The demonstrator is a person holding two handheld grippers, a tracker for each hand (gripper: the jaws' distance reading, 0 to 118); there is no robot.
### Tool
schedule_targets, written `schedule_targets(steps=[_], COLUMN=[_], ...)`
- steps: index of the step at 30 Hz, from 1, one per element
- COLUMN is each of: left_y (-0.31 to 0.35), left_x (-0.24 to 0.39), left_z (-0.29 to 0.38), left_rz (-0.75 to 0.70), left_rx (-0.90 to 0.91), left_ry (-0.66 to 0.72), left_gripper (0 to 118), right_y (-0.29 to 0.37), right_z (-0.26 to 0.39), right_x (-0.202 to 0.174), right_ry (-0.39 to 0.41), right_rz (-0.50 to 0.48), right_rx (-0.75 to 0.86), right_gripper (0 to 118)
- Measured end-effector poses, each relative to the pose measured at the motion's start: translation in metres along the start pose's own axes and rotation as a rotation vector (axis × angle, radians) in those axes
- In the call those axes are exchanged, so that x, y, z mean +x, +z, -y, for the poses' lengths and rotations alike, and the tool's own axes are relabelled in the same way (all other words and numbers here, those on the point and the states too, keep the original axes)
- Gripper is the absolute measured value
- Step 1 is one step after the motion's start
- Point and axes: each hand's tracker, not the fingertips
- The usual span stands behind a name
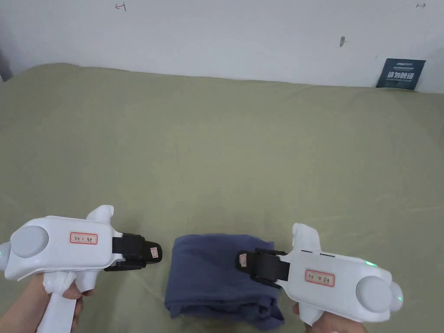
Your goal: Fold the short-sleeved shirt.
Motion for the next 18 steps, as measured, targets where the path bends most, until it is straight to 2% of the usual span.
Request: schedule_targets(steps=[1, 3, 4, 6, 8, 9, 10, 12, 13, 14, 15, 16, 18], left_y=[0.000, -0.002, -0.005, -0.009, -0.015, -0.018, -0.020, -0.025, -0.028, -0.033, -0.039, -0.050, -0.062], left_x=[-0.004, -0.009, -0.012, -0.013, -0.016, -0.015, -0.014, -0.013, -0.014, -0.014, -0.014, -0.025, -0.028], left_z=[0.002, 0.005, 0.004, 0.006, 0.003, 0.002, 0.001, -0.003, -0.005, -0.006, -0.008, -0.012, -0.014], left_rz=[-0.008, -0.024, -0.028, -0.025, -0.007, 0.008, 0.024, 0.077, 0.104, 0.150, 0.174, 0.180, 0.202], left_rx=[-0.005, -0.018, -0.026, -0.038, -0.052, -0.060, -0.065, -0.082, -0.093, -0.107, -0.127, -0.159, -0.149], left_ry=[-0.003, 0.010, 0.011, 0.019, 0.023, 0.025, 0.027, 0.028, 0.029, 0.032, 0.045, 0.049, 0.038], left_gripper=[1, 1, 1, 1, 1, 1, 2, 3, 9, 43, 83, 116, 118], right_y=[-0.010, -0.024, -0.031, -0.040, -0.047, -0.049, -0.050, -0.047, -0.047, -0.047, -0.047, -0.047, -0.047], right_z=[-0.003, -0.006, -0.008, -0.011, -0.008, -0.007, -0.005, -0.005, -0.006, -0.006, -0.005, -0.005, -0.004], right_x=[0.013, 0.034, 0.049, 0.074, 0.092, 0.102, 0.111, 0.111, 0.111, 0.109, 0.106, 0.106, 0.108], right_ry=[-0.051, -0.102, -0.160, -0.267, -0.304, -0.329, -0.392, -0.422, -0.407, -0.399, -0.393, -0.396, -0.404], right_rz=[-0.062, -0.072, -0.098, -0.110, -0.064, -0.105, -0.171, -0.198, -0.186, -0.183, -0.183, -0.183, -0.190], right_rx=[-0.047, -0.081, -0.100, -0.109, -0.137, -0.155, -0.161, -0.131, -0.140, -0.144, -0.143, -0.144, -0.143], right_gripper=[0, 0, 0, 0, 0, 0, 0, 0, 0, 0, 0, 0, 0])
